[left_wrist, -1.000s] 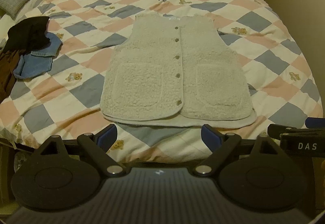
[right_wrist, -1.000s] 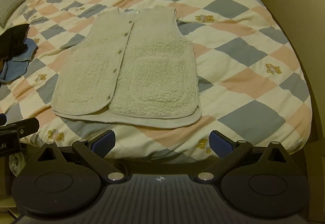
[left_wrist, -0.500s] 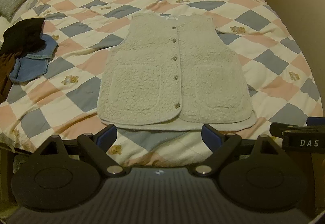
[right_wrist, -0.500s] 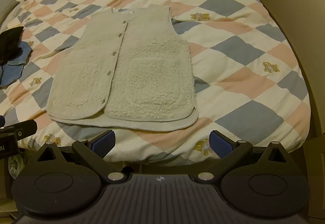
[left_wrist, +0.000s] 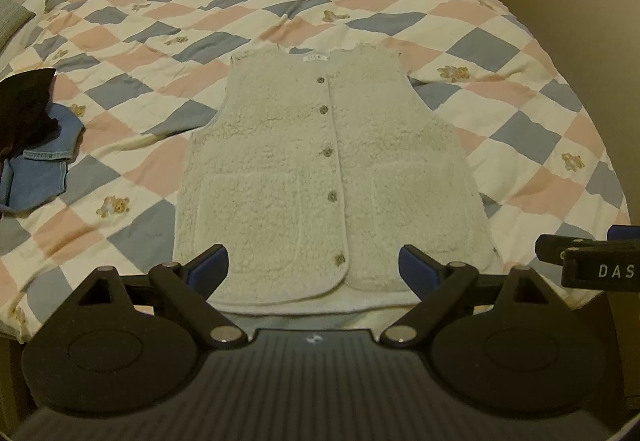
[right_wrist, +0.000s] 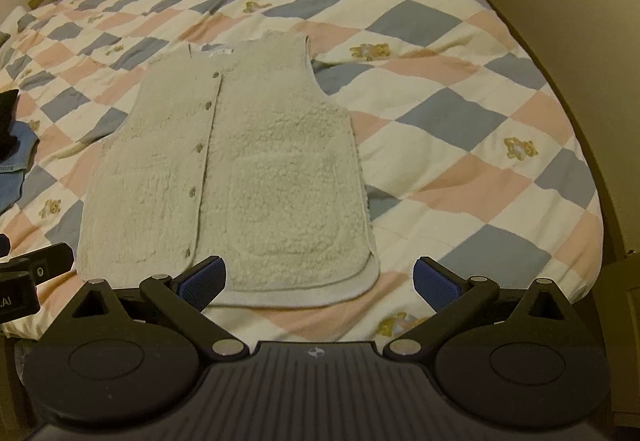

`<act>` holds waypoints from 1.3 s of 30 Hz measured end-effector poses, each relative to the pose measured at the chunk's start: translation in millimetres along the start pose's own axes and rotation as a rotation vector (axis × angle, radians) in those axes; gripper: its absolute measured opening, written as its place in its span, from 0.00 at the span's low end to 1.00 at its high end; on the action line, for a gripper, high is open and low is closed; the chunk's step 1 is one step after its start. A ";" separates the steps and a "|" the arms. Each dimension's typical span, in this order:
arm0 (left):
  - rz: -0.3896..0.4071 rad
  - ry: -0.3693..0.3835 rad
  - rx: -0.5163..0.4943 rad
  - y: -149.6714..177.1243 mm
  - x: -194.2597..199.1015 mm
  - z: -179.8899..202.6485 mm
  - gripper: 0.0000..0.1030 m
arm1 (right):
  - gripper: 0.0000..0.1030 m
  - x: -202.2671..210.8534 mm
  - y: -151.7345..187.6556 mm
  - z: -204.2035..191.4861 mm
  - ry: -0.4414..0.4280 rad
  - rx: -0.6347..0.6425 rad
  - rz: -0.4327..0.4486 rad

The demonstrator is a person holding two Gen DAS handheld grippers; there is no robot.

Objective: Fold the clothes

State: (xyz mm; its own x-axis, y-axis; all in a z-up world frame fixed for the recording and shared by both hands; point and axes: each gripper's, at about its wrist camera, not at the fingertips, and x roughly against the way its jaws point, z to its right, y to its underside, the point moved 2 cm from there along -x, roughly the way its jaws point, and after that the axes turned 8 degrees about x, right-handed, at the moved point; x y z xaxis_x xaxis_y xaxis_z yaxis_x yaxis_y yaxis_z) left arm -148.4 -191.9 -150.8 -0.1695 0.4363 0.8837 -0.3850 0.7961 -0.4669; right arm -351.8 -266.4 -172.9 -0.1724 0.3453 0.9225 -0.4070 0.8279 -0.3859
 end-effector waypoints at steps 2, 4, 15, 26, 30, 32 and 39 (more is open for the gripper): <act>-0.006 -0.001 0.003 -7.8 -5.6 -5.0 0.88 | 1.00 -5.0 -9.0 -3.4 0.001 0.006 -0.005; -0.013 -0.005 0.005 -15.6 -11.3 -10.2 0.88 | 1.00 -10.4 -18.3 -7.9 0.002 0.010 -0.011; -0.045 -0.010 -0.013 -72.0 -53.3 -34.1 0.89 | 1.00 -48.8 -73.0 -24.5 0.008 0.004 -0.050; -0.079 0.003 -0.057 -125.7 -106.8 -44.8 0.89 | 1.00 -95.4 -128.2 -23.6 0.037 -0.045 -0.084; -0.093 0.015 -0.073 -141.4 -134.1 -50.1 0.89 | 1.00 -118.8 -146.8 -20.1 0.030 -0.050 -0.087; -0.101 0.024 -0.089 -148.8 -153.1 -54.6 0.89 | 1.00 -132.4 -156.1 -18.8 0.011 -0.045 -0.074; -0.105 0.067 -0.172 -179.3 -230.1 -79.5 0.88 | 1.00 -192.0 -185.4 -13.5 -0.100 0.046 0.027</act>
State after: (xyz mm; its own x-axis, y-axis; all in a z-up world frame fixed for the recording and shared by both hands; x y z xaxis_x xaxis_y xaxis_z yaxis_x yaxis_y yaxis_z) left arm 31.7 -401.8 -273.0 -0.0734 0.3700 0.9261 -0.2362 0.8957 -0.3766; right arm -231.1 -480.2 -278.4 -0.2717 0.3191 0.9079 -0.4415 0.7970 -0.4122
